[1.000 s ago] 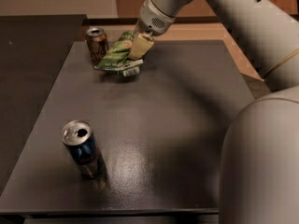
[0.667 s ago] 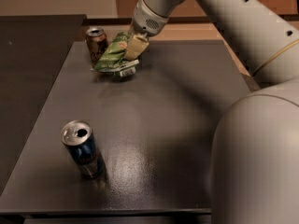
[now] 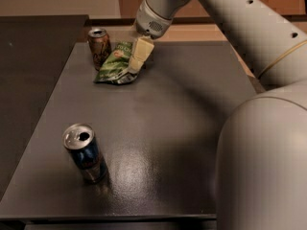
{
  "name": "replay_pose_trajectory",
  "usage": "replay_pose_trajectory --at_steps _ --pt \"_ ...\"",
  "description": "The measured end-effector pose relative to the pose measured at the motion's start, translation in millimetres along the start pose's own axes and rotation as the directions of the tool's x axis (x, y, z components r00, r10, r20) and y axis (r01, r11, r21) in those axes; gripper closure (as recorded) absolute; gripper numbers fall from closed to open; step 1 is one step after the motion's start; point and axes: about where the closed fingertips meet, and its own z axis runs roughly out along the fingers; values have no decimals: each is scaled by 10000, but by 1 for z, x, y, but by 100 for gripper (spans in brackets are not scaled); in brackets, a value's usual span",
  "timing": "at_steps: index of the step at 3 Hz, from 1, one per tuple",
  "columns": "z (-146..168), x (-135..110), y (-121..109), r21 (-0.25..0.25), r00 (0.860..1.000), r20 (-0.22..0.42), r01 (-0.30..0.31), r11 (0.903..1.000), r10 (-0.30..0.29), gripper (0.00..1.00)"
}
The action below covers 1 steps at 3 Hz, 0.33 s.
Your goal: Move green jalapeno chip bag near orange can
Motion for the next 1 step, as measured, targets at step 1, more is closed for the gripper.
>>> replay_pose_trajectory --at_steps 1 --pt "0 0 0 -1 10000 0 0 10000 0 0"
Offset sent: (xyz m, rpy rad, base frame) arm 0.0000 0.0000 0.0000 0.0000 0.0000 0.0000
